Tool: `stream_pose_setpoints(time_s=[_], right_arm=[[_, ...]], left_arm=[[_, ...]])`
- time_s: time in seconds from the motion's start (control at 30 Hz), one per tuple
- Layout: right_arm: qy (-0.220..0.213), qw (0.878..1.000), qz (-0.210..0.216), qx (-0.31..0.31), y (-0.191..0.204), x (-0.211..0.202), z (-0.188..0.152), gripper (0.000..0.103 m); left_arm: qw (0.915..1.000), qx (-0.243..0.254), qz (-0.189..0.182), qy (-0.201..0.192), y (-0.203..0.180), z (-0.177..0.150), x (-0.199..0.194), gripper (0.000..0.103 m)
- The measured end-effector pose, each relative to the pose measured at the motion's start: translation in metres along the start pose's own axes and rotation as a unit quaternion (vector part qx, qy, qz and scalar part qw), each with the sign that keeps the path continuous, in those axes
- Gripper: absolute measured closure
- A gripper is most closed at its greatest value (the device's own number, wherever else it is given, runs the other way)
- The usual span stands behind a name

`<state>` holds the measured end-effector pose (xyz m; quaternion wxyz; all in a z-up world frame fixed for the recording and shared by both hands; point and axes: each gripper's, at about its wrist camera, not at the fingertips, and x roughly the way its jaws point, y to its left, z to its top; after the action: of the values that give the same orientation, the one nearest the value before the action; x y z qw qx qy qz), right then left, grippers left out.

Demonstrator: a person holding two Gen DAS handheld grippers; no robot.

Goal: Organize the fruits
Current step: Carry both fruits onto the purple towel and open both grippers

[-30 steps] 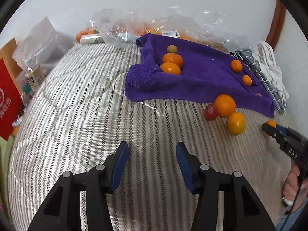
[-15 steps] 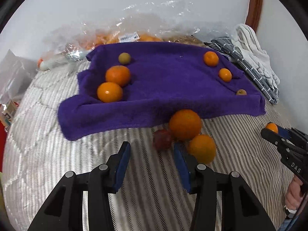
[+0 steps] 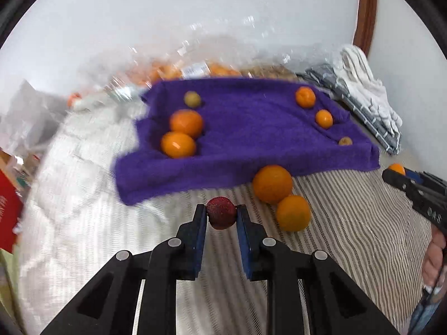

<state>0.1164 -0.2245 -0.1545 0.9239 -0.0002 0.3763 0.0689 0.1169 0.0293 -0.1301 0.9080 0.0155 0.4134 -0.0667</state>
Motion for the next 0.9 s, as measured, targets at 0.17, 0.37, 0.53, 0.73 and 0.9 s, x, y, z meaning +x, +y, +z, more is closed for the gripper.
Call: stream_pose_setpoints(time_s=[0.17, 0.37, 0.53, 0.73, 0.9], right_arm=[[-0.025, 1.000, -0.001, 0.008, -0.006, -0.011, 0.031, 0.072], [-0.053, 0.999, 0.002, 0.012, -0.007, -0.010, 0.072, 0.072], [-0.068, 0.998, 0.007, 0.011, -0.004, -0.001, 0.101, 0.072], [-0.060, 0.998, 0.012, 0.022, -0.009, 0.026, 0.118, 0.072], [-0.032, 0.999, 0.014, 0.034, -0.021, 0.061, 0.110, 0.072]], left_arm=[[0.9993, -0.007, 0.014, -0.034, 0.014, 0.026, -0.038, 0.082], [0.9960, -0.020, 0.024, -0.084, 0.021, 0.067, -0.045, 0.082], [0.9933, -0.058, 0.014, -0.099, 0.025, 0.092, -0.020, 0.082], [0.9902, -0.080, 0.035, -0.109, 0.030, 0.114, 0.017, 0.082], [0.9890, -0.094, 0.042, -0.106, 0.039, 0.124, 0.051, 0.082]])
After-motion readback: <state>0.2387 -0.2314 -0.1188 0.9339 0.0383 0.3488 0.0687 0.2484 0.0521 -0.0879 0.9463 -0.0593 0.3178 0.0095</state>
